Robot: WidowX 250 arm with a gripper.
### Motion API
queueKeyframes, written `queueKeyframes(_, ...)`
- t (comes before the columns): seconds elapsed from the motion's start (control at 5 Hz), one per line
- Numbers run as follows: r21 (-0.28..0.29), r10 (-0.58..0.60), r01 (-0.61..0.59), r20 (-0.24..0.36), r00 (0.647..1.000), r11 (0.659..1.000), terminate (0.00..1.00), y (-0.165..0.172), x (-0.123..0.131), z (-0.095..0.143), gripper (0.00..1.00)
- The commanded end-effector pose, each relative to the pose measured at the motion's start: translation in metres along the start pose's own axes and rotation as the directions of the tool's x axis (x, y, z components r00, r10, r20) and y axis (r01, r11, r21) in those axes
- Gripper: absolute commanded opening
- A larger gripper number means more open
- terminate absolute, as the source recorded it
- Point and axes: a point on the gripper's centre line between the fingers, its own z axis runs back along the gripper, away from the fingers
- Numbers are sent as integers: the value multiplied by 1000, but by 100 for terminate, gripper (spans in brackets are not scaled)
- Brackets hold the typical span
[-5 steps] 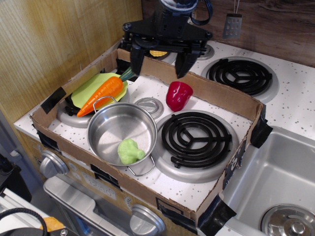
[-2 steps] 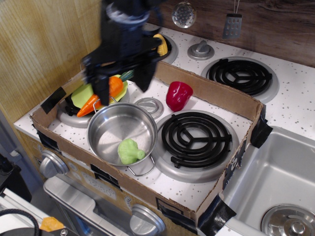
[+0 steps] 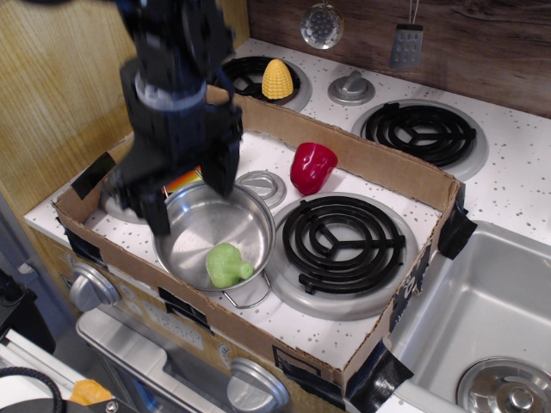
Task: Take broccoli out of pan
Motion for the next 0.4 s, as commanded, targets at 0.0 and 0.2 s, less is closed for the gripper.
queueKeyframes(0.0,-80,-8,11,36,999,997,0,-13,-10,-12,100)
queueKeyframes(0.2,-86,-27,30,39,999,996,0,-19,-11,-20,100)
